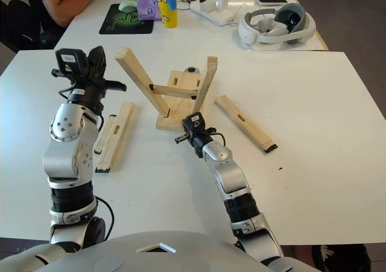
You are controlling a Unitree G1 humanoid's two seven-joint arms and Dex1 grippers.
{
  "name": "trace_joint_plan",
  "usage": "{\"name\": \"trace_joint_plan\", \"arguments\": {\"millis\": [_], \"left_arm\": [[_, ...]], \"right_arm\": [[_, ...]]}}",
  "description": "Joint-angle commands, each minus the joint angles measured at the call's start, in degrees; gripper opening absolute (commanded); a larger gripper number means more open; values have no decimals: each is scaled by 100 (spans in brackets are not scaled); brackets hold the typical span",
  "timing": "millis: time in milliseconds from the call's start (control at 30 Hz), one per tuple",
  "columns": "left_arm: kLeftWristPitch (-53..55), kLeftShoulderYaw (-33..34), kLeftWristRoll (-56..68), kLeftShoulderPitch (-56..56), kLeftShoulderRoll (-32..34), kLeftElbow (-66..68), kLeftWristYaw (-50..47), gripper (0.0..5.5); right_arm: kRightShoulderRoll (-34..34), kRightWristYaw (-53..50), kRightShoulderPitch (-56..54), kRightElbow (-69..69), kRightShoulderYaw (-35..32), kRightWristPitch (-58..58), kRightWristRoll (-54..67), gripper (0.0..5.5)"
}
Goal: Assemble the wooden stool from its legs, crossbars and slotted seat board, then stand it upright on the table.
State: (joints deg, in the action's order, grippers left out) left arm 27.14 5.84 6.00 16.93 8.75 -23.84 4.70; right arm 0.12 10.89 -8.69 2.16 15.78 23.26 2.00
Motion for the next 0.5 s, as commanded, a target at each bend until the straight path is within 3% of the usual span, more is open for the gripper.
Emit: {"name": "trace_joint_plan", "arguments": {"millis": [33, 267, 400, 500], "left_arm": [[-204, 207, 273, 650, 67, -482, 51, 2], [-303, 241, 456, 2305, 329, -748, 107, 2], [710, 456, 1025, 3386, 358, 550, 168, 2], [1562, 307, 1186, 3480, 355, 1476, 272, 2]], "right_arm": [[-46, -135, 169, 281, -23, 293, -162, 0], [-44, -46, 280, 380, 160, 442, -276, 0], [-7, -36, 281, 423, 242, 459, -308, 0], [3, 20, 223, 523, 299, 429, -369, 0]]}}
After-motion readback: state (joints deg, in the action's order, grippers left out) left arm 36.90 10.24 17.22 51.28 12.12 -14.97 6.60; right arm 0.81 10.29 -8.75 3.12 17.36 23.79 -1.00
